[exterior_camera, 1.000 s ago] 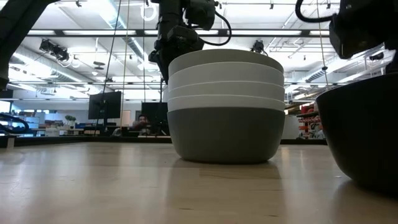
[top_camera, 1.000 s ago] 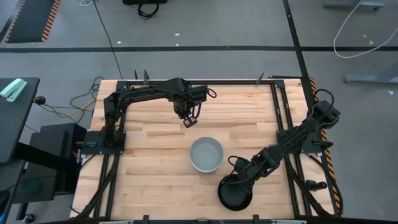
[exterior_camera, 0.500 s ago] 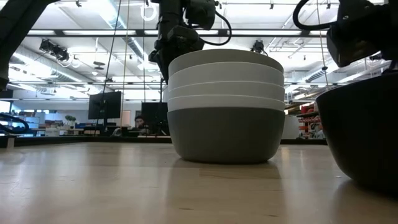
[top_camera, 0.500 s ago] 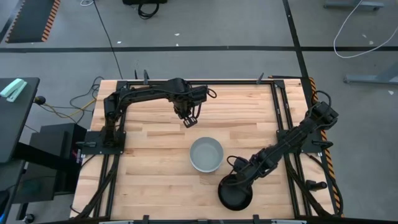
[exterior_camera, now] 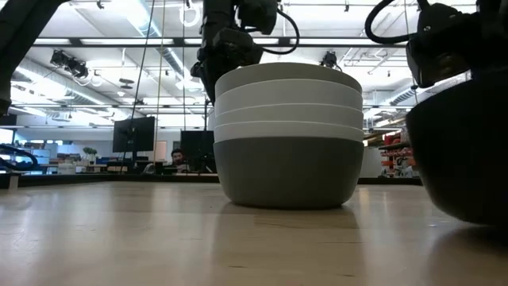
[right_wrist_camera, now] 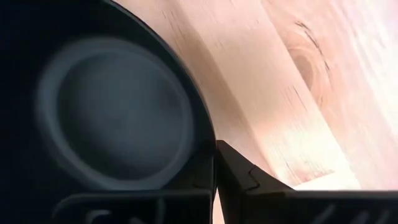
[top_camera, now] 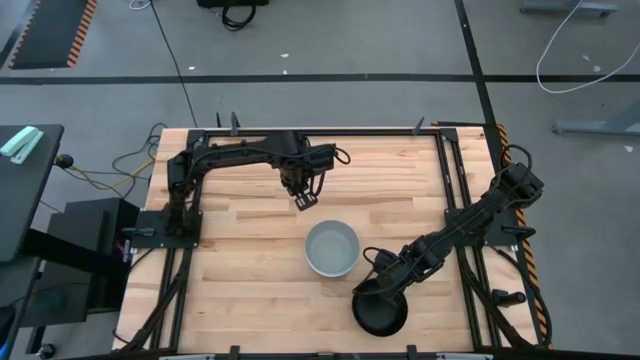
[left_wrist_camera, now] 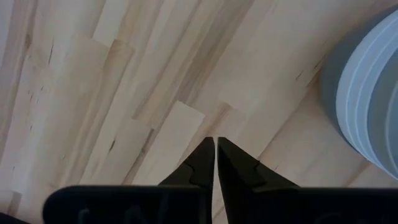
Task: Nest bowls inside each other
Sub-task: Stack the black bowl on the gray bowl
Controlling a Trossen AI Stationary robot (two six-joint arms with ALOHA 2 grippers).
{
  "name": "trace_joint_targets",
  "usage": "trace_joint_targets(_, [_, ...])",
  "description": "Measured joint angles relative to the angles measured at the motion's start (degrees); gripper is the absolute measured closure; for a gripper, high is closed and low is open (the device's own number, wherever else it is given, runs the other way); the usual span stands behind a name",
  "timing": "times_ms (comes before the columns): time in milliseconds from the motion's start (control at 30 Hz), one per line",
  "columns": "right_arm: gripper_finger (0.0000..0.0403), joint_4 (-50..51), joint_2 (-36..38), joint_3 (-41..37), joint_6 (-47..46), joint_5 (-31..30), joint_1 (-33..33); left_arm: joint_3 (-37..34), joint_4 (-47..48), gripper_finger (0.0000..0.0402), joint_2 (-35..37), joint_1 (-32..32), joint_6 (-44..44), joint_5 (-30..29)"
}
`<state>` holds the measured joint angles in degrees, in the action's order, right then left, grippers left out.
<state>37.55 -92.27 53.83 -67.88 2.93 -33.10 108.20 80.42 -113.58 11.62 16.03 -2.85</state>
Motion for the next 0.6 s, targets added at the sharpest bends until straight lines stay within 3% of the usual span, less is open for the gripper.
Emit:
trace_joint_targets(300, [0.0399,9.46,3.22,5.61,4.08,-0.51,0.02,0.00,-0.06,0.0387,0.00,-0.15,-0.28,-1.03])
trace_joint_targets(600, [0.0401,26.55,4.28,21.44,15.08,-4.54,4.79,0.00,-1.60,0.0380,0.00,-0.22,-1.66,-2.47])
